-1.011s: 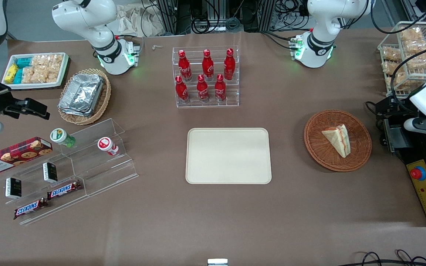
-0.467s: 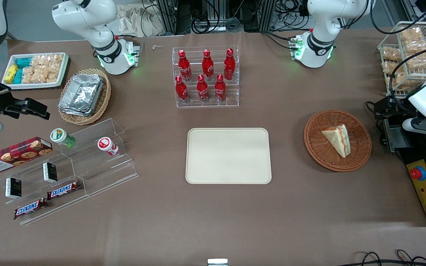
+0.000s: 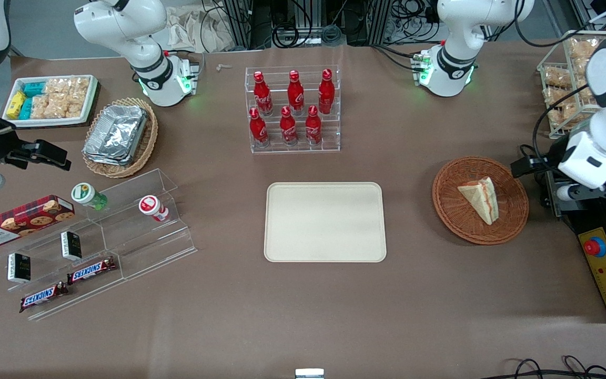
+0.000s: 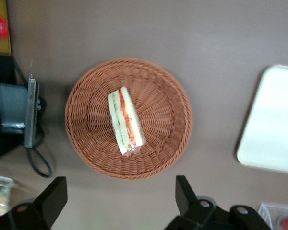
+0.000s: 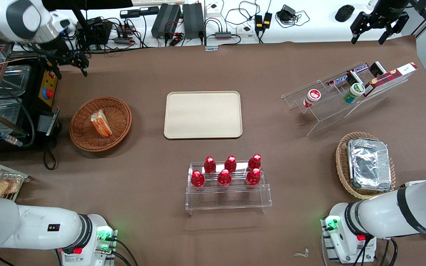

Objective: Place sandwich from basket to tray
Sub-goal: 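Move the left gripper over the wrapped sandwich in the wicker basket, then lower the left gripper and close it on the sandwich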

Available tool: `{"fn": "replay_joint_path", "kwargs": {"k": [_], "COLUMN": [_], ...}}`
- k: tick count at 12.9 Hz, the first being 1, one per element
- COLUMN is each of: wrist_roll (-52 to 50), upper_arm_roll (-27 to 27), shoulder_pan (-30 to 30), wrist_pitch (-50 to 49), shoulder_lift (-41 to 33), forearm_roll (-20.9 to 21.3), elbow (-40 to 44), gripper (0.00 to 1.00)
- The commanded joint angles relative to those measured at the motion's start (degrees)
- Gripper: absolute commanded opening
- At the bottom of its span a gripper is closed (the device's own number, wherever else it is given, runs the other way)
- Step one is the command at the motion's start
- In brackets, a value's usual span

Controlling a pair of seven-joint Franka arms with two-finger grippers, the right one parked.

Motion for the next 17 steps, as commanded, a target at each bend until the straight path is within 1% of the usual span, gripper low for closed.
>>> {"fn": "replay_joint_path", "kwargs": {"k": [1, 2, 5, 7, 8, 10, 11, 13, 15, 17], "wrist_roll": [-12.2, -15.4, -19.0, -24.6, -27.1, -31.6, -33.3, -34.4, -34.6, -34.6], "upper_arm_roll": [-0.9, -0.9, -0.9, -2.4, -2.4, -2.4, -2.4, -2.4, -2.4, -2.0], "shoulder_pan": [1.7, 1.7, 1.3, 1.1, 1.1, 1.3, 1.4, 1.7, 1.7, 1.7], "wrist_pitch": [12.7, 15.0, 19.5, 24.1, 25.3, 27.4, 28.4, 30.5, 32.4, 35.7], "shoulder_lift": [-6.1, -5.2, -1.0, 1.9, 3.7, 6.6, 7.9, 8.9, 10.8, 11.1], "forearm_roll": [0.0, 0.1, 1.6, 2.0, 3.3, 7.1, 8.2, 9.0, 9.0, 9.0], "elbow": [-15.5, -16.9, -19.1, -20.9, -21.1, -21.7, -21.9, -22.7, -23.2, -25.1], "gripper": [1.0, 1.0, 1.0, 1.0, 1.0, 1.0, 1.0, 1.0, 1.0, 1.0]}}
